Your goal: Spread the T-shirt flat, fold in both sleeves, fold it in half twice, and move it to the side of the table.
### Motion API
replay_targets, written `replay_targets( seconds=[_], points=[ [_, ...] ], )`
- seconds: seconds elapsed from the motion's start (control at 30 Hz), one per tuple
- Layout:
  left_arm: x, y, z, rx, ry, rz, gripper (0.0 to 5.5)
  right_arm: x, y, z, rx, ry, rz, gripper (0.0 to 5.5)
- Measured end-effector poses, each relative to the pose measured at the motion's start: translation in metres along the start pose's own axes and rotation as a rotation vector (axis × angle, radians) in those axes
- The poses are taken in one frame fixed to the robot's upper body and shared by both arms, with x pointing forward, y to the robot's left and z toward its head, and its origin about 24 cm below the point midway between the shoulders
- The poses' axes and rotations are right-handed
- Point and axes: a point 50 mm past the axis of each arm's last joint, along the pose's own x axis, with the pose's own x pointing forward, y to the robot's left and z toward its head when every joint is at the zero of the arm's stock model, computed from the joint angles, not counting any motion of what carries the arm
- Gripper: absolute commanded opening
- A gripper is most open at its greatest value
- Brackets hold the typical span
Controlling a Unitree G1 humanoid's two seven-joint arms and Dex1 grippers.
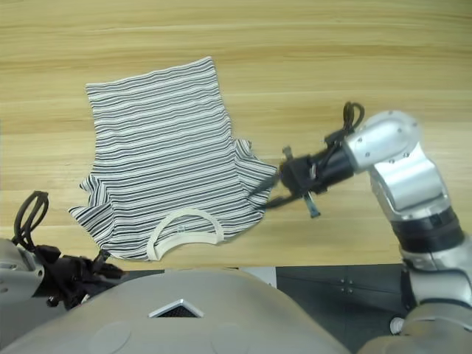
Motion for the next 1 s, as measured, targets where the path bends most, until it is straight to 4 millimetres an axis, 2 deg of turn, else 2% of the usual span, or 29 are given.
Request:
replay_targets(
  seconds=[0.07,0.17,0.3,0.4,0.47,0.57,0.7,0.8,0.9,1.0],
  points=[
    [-0.002,-0.002,-0.007,-0.009,0.014,-0.005,1.22,0.020,-0.040,-0.009,-0.018,-0.074,-0.241,1.03],
    [-0.005,-0.002,-0.014,-0.004,0.035,0.001,1.22,0.055,-0.083,-0.027,-0.018,-0.047,-0.506,1.03],
    [-0.008,0.000,-0.032,-0.023,0.115,0.018,1.22,0.097,-0.106,-0.061,0.053,0.117,-0.700,1.03],
    [-0.005,-0.001,-0.037,-0.018,0.129,0.005,1.22,0.111,-0.110,-0.084,0.070,0.337,-0.818,1.03],
    [-0.003,-0.001,-0.038,-0.016,0.130,0.009,1.22,0.108,-0.107,-0.097,0.070,0.450,-0.860,1.03],
    [-0.005,0.003,-0.041,-0.036,0.145,0.052,1.22,0.099,-0.107,-0.103,0.059,0.511,-0.899,1.03],
    [-0.019,0.027,-0.043,0.001,0.182,0.267,1.22,0.071,-0.108,-0.111,0.055,0.601,-0.949,1.03],
    [-0.014,0.029,-0.041,0.004,0.154,0.281,1.22,0.056,-0.110,-0.113,0.030,0.659,-0.973,1.03],
    [-0.009,0.032,-0.041,0.003,0.123,0.344,1.22,0.057,-0.112,-0.110,0.020,0.623,-0.971,1.03],
    [-0.016,0.050,-0.046,-0.070,0.044,0.562,1.22,0.062,-0.117,-0.100,-0.105,0.595,-0.958,1.03]
  ],
)
